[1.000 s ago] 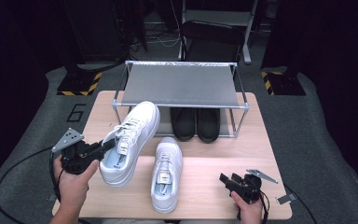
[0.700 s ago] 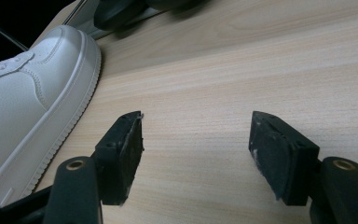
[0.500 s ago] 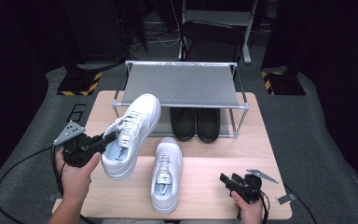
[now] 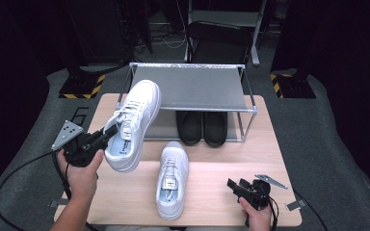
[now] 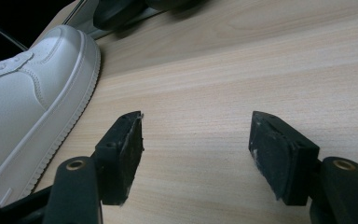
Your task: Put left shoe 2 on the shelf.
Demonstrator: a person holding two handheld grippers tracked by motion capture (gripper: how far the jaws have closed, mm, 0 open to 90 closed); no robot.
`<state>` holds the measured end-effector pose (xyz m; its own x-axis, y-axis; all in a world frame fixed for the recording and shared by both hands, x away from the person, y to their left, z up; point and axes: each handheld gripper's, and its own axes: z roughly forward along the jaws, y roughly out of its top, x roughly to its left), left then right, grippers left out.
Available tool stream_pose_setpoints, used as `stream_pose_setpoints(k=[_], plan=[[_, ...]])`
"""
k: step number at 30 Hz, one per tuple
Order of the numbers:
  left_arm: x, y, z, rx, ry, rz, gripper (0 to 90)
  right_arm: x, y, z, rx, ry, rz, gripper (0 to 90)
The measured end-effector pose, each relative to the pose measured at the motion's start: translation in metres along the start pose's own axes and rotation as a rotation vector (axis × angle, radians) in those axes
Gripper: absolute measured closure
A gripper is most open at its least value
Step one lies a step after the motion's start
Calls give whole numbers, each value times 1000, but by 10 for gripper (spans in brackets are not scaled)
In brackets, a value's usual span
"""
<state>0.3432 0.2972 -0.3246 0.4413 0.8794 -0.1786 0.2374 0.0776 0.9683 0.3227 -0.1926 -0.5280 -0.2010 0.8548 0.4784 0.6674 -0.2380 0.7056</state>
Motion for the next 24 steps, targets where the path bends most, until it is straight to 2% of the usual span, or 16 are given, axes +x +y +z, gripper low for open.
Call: stream_pose_setpoints(k=[5, 14, 24], plan=[[3, 7, 8, -25, -2, -13, 822, 0, 0, 0, -1, -1, -2, 349], [-1, 26, 34, -59, 11, -6, 822, 0, 1, -1, -7, 3, 4, 349], [-10, 55, 61, -80, 11, 49, 822, -3, 1, -1, -14, 12, 1, 348]])
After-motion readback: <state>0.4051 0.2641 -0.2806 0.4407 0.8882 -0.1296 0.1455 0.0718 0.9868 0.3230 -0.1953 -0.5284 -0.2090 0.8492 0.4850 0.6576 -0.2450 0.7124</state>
